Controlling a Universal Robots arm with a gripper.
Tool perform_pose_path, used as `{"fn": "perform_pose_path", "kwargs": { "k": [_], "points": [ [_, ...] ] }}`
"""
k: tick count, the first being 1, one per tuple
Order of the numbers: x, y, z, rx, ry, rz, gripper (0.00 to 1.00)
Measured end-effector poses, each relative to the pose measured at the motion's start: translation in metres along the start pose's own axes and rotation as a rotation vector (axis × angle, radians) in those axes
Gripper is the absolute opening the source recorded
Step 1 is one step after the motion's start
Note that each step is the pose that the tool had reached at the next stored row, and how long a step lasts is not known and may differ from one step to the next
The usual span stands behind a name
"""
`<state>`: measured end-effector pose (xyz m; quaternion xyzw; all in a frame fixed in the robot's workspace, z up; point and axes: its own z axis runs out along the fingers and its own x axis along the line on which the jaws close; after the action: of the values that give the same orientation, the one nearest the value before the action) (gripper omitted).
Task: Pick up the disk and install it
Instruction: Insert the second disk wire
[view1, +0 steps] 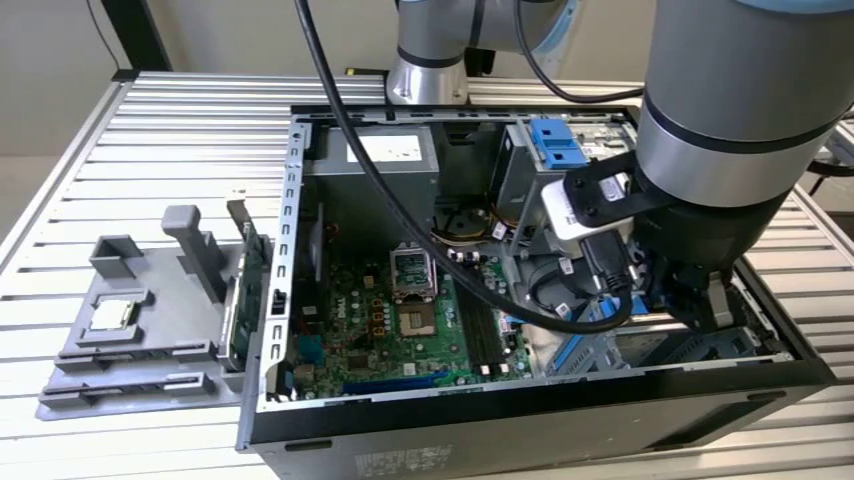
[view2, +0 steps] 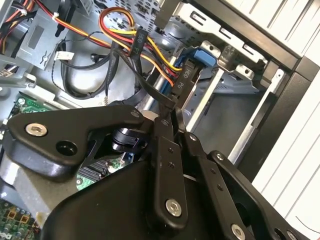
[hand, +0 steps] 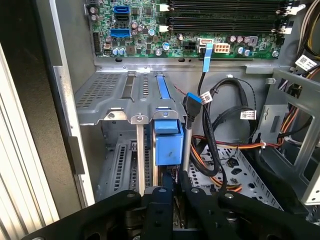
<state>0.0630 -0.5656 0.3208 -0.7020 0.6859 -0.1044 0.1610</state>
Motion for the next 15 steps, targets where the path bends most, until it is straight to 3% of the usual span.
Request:
{"fn": "perform_pose_path", "kwargs": {
  "k": [15],
  "points": [
    [0.0007,0.0035,0.0086,-0.0026,0.0008,0.0,0.0]
  ]
}}
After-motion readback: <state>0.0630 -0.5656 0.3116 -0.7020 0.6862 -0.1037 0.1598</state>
